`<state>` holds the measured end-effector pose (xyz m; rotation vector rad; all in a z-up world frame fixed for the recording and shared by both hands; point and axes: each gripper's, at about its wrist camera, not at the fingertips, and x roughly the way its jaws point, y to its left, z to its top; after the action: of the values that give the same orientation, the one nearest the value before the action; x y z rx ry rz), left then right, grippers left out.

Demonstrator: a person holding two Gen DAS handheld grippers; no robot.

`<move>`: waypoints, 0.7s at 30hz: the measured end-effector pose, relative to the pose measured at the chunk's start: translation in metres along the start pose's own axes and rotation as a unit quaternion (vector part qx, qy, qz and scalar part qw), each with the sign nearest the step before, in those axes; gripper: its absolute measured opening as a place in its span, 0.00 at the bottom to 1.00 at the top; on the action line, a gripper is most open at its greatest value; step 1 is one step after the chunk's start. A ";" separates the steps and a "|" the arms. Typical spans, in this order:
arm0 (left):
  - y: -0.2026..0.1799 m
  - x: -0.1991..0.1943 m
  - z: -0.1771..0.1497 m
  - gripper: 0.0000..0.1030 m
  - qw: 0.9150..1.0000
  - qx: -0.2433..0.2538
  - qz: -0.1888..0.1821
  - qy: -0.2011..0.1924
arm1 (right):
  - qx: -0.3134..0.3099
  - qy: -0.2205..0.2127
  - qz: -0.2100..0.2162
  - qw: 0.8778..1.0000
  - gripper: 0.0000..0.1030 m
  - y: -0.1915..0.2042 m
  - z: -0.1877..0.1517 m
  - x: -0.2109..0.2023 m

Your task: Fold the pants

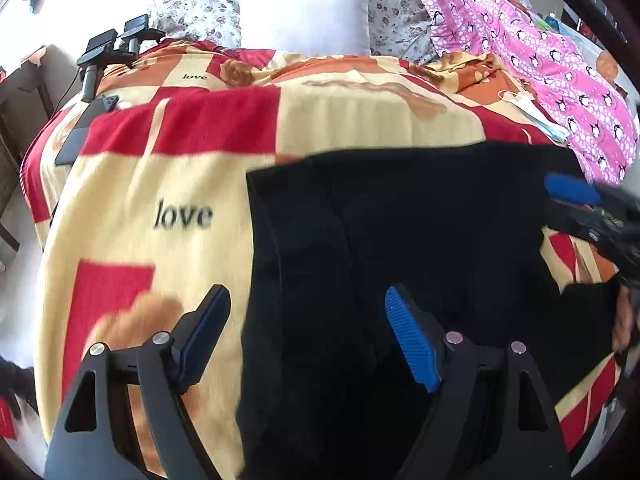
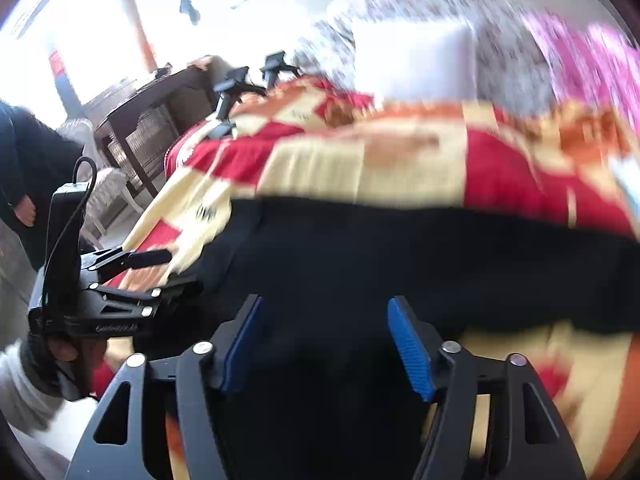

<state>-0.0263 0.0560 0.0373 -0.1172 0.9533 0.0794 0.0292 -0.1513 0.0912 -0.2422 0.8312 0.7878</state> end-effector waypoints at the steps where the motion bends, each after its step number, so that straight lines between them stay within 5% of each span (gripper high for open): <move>1: 0.001 0.003 0.005 0.78 1.000 0.003 0.003 0.001 | -0.014 0.005 -0.009 1.000 0.66 -0.001 0.006 0.007; 8: 0.021 0.036 0.041 0.78 0.999 0.007 0.009 0.032 | -0.201 0.089 -0.060 0.974 0.66 -0.001 0.042 0.085; 15: 0.030 0.069 0.068 0.80 0.999 0.014 -0.004 0.050 | -0.247 0.149 -0.029 0.957 0.63 -0.023 0.043 0.117; 16: 0.029 0.075 0.069 0.80 0.998 0.019 -0.010 0.056 | -0.241 0.150 -0.010 0.959 0.58 -0.025 0.043 0.119; 18: 0.027 0.083 0.071 0.80 0.998 0.025 -0.018 0.061 | -0.221 0.153 0.011 0.963 0.19 -0.026 0.044 0.119; 21: 0.022 0.078 0.072 0.80 0.998 0.034 -0.023 0.055 | -0.219 0.136 0.002 0.966 0.06 -0.019 0.041 0.107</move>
<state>0.0749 0.0886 0.0133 -0.0809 1.0616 -0.0022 0.1105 -0.0882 0.0380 -0.7553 0.9064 0.9517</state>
